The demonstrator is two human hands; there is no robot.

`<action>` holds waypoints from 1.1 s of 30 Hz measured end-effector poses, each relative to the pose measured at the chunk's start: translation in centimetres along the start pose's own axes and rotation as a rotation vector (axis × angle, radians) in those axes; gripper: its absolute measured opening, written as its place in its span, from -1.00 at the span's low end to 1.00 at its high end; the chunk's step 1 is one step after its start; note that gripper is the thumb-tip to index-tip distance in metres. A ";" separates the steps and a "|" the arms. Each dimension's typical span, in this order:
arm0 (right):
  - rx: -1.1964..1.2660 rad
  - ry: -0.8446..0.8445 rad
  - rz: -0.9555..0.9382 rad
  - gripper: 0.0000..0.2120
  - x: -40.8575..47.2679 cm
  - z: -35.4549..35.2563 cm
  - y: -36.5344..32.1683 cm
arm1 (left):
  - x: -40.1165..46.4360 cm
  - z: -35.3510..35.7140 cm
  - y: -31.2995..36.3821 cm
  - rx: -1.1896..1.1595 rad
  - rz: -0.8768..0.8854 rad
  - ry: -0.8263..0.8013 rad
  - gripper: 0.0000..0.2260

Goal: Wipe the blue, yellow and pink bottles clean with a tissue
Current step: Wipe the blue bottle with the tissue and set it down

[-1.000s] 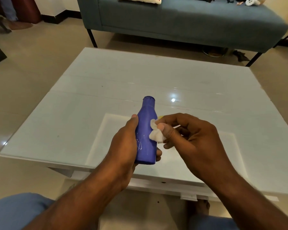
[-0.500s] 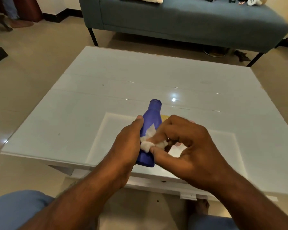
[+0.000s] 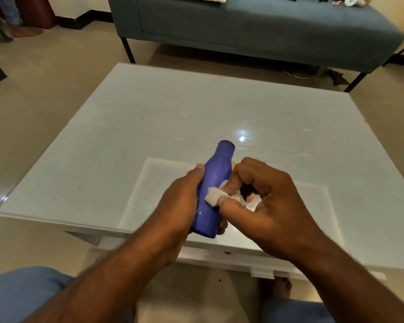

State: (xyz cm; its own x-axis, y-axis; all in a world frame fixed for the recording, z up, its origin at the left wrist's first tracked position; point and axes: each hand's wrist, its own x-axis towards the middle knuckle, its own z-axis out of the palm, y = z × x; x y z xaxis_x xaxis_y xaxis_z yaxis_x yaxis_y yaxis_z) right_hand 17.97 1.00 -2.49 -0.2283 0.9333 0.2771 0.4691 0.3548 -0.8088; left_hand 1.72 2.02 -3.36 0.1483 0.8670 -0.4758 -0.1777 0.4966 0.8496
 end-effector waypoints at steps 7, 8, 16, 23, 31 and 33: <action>0.120 0.253 0.186 -0.84 1.3 -1.7 0.4 | -0.6 -0.7 0.1 -0.277 -0.137 -0.265 -0.57; 0.154 0.227 0.169 -0.85 1.2 -1.5 0.3 | -0.5 -0.7 0.2 -0.297 -0.137 -0.261 -0.58; 0.148 0.187 0.134 -0.86 1.1 -1.0 0.3 | -0.3 -0.8 0.2 -0.281 -0.148 -0.208 -0.58; 0.258 0.046 -0.007 -0.78 0.3 -1.0 -0.2 | -0.3 -0.3 0.1 -0.203 -0.085 -0.198 -0.60; 0.162 0.215 0.121 -0.96 1.0 -1.1 0.3 | 0.1 -1.1 -0.3 -0.119 -0.065 -0.189 -0.59; 0.170 0.229 0.133 -0.96 1.0 -1.3 0.5 | 0.1 -1.0 -0.4 -0.127 -0.069 -0.202 -0.56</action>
State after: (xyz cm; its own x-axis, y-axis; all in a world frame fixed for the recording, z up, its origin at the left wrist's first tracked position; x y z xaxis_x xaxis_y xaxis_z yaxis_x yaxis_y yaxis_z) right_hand 19.14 2.21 -1.93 0.0326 0.9658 0.2573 0.3280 0.2329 -0.9155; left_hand 0.85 1.92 -3.96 0.3540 0.8111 -0.4657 -0.2791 0.5669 0.7751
